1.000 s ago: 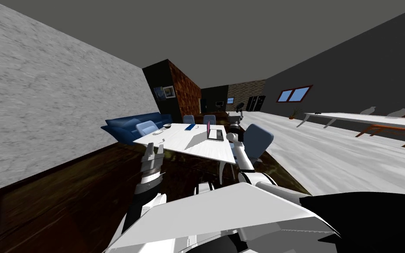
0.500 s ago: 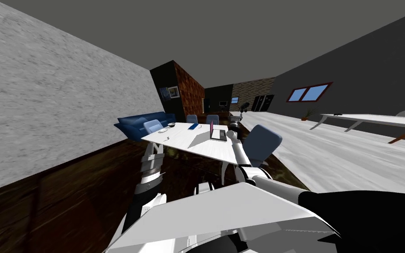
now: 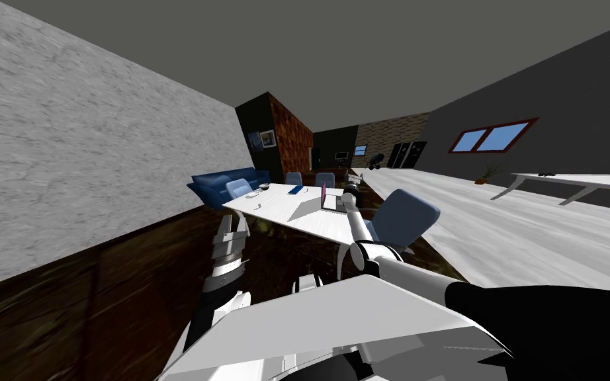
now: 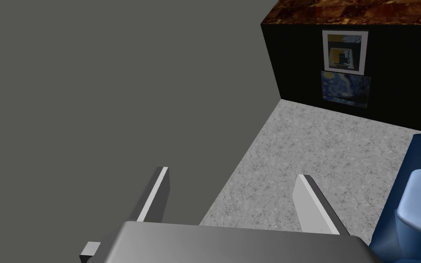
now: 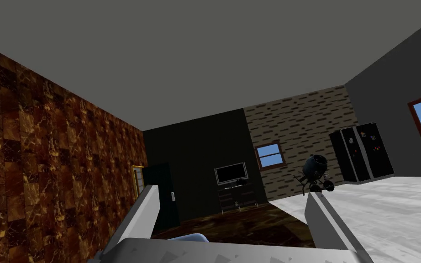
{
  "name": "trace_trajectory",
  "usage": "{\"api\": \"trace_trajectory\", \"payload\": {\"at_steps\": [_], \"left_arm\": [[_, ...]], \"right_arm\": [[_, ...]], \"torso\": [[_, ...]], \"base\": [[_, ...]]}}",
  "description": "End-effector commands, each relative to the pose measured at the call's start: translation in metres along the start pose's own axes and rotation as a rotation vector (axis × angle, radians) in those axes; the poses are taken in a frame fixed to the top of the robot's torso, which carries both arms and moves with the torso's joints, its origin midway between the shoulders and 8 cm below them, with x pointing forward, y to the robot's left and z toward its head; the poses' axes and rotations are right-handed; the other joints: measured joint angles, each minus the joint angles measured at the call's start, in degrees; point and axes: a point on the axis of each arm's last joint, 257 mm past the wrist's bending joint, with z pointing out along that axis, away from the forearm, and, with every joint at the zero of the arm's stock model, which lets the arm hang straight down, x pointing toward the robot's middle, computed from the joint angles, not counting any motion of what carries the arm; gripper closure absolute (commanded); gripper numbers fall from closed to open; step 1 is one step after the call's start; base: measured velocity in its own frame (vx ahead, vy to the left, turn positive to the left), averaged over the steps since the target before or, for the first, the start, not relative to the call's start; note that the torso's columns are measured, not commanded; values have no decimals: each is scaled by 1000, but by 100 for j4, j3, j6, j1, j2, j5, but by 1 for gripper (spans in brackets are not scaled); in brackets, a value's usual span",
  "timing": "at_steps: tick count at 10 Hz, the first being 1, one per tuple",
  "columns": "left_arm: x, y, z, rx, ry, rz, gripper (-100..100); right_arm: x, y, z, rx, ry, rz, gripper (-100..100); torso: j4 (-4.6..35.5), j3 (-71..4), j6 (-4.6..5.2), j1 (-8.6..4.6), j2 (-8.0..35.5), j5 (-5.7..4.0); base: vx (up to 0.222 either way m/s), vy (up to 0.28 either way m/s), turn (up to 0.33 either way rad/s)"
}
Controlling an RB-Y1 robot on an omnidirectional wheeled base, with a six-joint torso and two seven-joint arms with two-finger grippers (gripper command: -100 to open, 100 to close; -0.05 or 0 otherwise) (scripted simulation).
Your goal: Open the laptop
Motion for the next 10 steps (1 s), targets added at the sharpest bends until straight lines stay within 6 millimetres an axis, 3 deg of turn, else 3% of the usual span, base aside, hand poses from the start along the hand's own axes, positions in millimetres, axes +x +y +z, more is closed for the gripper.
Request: {"api": "trace_trajectory", "payload": {"at_steps": [1, 6, 10], "left_arm": [[0, 0, 0, 0, 0, 0, 0], [0, 0, 0, 0, 0, 0, 0], [0, 0, 0, 0, 0, 0, 0]], "right_arm": [[-18, 3, 0, -14, -39, 34, -100], [-65, 12, 6, -100, -158, 248, -100], [-103, 13, -1, -159, -247, 372, -100]], "torso": [[0, 1, 5, -4, 1, -1], [0, 1, 6, -3, 0, -1], [0, 1, 5, -5, 1, -1]], "base": [[-1, 12, -24], [-1, 28, 94], [4, 29, 73]]}}
